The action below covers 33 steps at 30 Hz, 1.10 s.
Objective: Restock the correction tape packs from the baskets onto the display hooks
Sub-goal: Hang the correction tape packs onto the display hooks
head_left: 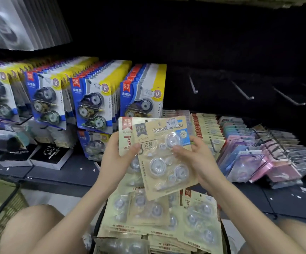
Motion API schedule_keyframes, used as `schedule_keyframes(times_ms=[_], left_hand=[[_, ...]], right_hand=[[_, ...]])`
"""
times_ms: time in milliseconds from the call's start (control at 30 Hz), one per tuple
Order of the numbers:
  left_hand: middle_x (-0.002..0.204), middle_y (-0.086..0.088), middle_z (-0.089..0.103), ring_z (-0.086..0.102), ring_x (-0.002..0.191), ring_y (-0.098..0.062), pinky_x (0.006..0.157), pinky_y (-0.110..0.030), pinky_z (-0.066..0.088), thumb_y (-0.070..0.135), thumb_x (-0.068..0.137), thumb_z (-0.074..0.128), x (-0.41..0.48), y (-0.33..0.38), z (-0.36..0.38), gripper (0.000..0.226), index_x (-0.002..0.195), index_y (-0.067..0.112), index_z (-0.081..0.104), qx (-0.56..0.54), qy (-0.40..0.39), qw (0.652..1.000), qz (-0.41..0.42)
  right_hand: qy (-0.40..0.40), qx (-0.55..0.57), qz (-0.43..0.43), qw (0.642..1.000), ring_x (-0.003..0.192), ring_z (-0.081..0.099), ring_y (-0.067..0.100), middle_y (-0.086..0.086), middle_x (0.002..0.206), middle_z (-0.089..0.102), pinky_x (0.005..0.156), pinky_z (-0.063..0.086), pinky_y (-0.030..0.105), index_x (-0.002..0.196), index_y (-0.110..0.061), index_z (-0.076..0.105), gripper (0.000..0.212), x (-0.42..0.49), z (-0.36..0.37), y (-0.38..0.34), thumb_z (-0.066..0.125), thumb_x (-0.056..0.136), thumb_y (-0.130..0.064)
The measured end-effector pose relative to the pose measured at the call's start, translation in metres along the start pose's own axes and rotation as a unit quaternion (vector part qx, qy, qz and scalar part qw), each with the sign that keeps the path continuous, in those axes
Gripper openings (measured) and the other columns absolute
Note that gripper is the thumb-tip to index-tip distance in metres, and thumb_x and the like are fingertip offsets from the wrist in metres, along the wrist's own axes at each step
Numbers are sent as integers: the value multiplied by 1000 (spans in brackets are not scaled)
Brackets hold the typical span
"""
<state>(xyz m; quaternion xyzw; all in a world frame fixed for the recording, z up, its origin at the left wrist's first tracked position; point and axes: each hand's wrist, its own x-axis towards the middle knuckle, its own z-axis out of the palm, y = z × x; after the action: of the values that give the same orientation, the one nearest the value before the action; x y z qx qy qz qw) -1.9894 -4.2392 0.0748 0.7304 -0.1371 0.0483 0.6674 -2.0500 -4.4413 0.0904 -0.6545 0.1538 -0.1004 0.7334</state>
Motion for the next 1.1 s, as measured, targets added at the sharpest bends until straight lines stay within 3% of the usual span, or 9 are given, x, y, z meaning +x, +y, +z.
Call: schedule_keyframes(times_ms=[167, 267, 600, 800, 967, 1100], left_hand=[[106, 6, 70, 67, 98, -10, 86, -33, 52, 29, 85, 70, 29, 23, 2, 23, 103, 37, 57, -30, 18, 999, 38], [103, 8, 70, 67, 99, -10, 87, -34, 52, 18, 89, 71, 49, 36, 6, 26, 103, 35, 57, -40, 31, 997, 62], [113, 4, 67, 65, 105, -10, 95, -40, 52, 16, 93, 66, 96, 61, 24, 27, 106, 37, 54, -21, 57, 992, 108], [116, 2, 67, 65, 105, -13, 95, -42, 52, 35, 81, 67, 114, 65, 25, 29, 105, 42, 53, 3, 53, 992, 117], [115, 2, 67, 66, 104, -12, 92, -37, 52, 35, 80, 67, 122, 60, 25, 29, 104, 44, 52, 14, 40, 991, 127], [117, 2, 67, 65, 106, -13, 93, -39, 52, 27, 88, 70, 127, 56, 25, 30, 106, 44, 52, 20, 34, 990, 136]], right_hand=[[114, 55, -66, 990, 94, 73, 25, 8, 108, 74, 82, 59, 45, 116, -10, 60, 44, 25, -32, -27, 79, 76, -14], [160, 51, -92, 981, 98, 72, 25, 6, 106, 74, 90, 56, 52, 115, -9, 60, 41, 42, -49, -37, 80, 79, -13], [156, -17, -127, 979, 98, 71, 19, 1, 107, 73, 90, 56, 50, 107, -21, 59, 33, 81, -53, -46, 80, 81, -19], [188, -51, -136, 971, 97, 70, 15, -5, 103, 72, 91, 55, 50, 105, -22, 62, 34, 80, -58, -35, 82, 78, -26], [177, -59, -128, 974, 99, 69, 18, -3, 107, 71, 91, 54, 50, 98, -29, 62, 28, 94, -63, -29, 82, 78, -29], [164, -61, -127, 976, 102, 67, 13, -7, 109, 68, 94, 54, 46, 108, -27, 59, 24, 122, -61, -28, 73, 88, -24]])
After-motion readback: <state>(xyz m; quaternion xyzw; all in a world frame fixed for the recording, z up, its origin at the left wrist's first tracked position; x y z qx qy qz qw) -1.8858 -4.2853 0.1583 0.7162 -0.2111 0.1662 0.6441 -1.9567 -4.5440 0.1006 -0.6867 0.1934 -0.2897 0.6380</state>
